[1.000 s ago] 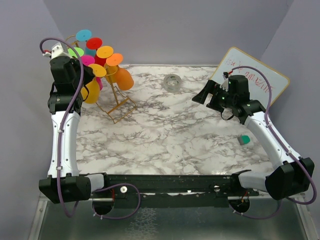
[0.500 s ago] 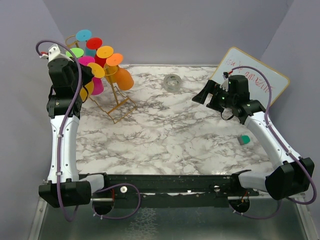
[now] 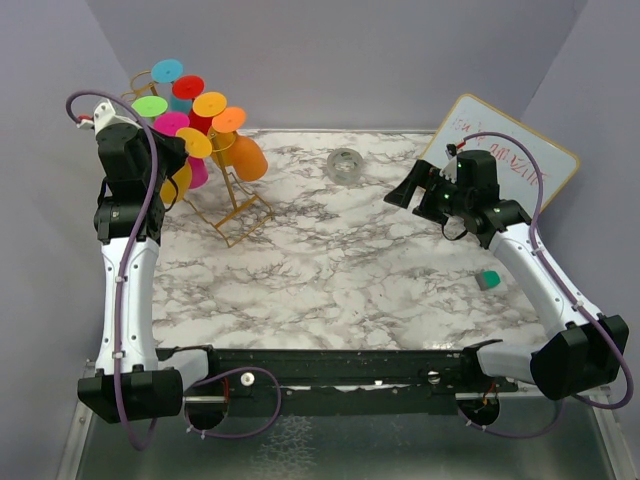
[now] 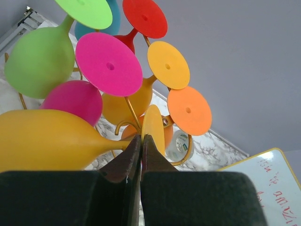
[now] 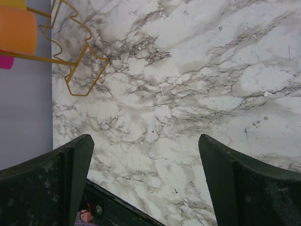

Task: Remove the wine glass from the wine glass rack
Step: Pick up the wine glass from the wine rack.

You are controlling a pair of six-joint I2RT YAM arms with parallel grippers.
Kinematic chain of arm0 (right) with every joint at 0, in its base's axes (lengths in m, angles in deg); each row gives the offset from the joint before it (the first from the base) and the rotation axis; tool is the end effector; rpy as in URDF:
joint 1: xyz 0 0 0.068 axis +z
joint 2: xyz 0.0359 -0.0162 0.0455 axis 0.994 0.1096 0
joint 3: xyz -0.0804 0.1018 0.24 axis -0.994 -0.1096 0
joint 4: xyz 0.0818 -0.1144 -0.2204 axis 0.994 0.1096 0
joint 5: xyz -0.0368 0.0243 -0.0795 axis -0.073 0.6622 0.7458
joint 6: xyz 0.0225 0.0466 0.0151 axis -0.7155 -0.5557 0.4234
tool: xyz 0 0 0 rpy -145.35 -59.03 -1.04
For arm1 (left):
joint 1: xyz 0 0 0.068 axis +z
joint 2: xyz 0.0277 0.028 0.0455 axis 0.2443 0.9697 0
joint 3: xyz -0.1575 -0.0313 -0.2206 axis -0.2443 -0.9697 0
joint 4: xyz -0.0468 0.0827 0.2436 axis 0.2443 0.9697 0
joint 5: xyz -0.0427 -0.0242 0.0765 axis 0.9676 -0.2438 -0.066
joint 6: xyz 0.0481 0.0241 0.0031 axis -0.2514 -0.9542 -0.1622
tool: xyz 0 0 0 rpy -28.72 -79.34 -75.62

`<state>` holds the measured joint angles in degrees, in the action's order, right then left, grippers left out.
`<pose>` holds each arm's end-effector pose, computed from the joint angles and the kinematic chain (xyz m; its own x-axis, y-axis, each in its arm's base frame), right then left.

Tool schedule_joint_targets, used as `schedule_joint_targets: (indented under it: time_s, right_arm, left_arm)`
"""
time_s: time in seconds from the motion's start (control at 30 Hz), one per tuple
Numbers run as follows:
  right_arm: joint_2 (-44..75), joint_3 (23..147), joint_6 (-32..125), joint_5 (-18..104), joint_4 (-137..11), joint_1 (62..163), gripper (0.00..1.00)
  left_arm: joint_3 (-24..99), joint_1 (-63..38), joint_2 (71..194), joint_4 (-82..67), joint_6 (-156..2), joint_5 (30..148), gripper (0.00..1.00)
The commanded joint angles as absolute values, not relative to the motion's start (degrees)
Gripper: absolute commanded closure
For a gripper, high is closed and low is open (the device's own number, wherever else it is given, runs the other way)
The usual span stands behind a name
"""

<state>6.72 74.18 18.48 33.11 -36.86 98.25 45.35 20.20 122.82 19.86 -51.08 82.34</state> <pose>0.2675 0.0804 0.3333 -0.7178 0.3785 -0.5844 -0.0842 0.7860 0.6125 0.2431 0.0247 0.4507 -0.1051 -0.6243 -0.7741 -0.1777 0.7777 -0.6031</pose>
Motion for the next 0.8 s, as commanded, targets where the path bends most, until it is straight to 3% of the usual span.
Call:
schedule_joint_targets:
  time_s: [0.0, 0.77]
  right_arm:
    - [6.7, 75.1, 18.7, 33.1, -35.1, 98.3, 0.00]
    - [7.2, 74.3, 19.5, 32.7, -35.3, 98.3, 0.00]
  left_arm:
    - [43.8, 20.7, 120.8, 22.4, -50.6, 81.1, 1.00]
    - [45.4, 20.7, 119.5, 22.2, -48.3, 76.8, 1.00]
